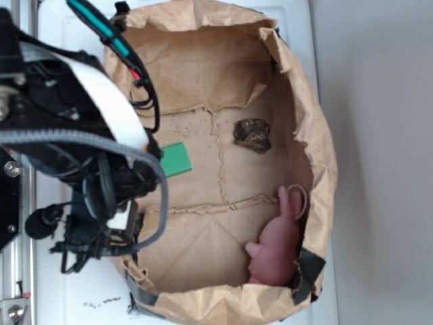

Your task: Grab the green block.

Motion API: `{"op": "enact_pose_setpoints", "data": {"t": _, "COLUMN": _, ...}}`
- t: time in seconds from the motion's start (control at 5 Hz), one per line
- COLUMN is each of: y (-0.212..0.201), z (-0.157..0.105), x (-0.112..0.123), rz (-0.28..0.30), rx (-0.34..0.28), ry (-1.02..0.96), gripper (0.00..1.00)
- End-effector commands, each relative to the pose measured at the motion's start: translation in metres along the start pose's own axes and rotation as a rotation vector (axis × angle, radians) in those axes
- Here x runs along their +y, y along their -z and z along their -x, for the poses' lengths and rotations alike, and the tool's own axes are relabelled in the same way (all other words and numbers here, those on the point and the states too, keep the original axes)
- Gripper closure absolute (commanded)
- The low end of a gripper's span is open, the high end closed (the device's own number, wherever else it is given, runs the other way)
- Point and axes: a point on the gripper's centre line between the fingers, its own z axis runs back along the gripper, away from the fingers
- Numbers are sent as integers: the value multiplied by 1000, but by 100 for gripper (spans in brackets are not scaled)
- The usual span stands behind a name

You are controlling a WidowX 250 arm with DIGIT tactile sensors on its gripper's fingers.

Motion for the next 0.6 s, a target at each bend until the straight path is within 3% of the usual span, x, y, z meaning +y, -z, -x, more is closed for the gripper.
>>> {"op": "enact_pose_setpoints", "data": {"t": 0.0, "y": 8, "z": -17, "x": 10, "rz": -50, "rx": 6, "ry": -53, "gripper": 0}}
{"op": "enact_pose_setpoints", "data": {"t": 0.2, "y": 23, "z": -18, "x": 32, "rz": -43, "rx": 9, "ry": -197, "gripper": 0}}
{"op": "enact_pose_setpoints", "data": {"t": 0.4, "y": 55, "z": -19, "x": 61, "rz": -35, "rx": 94, "ry": -268, "gripper": 0}}
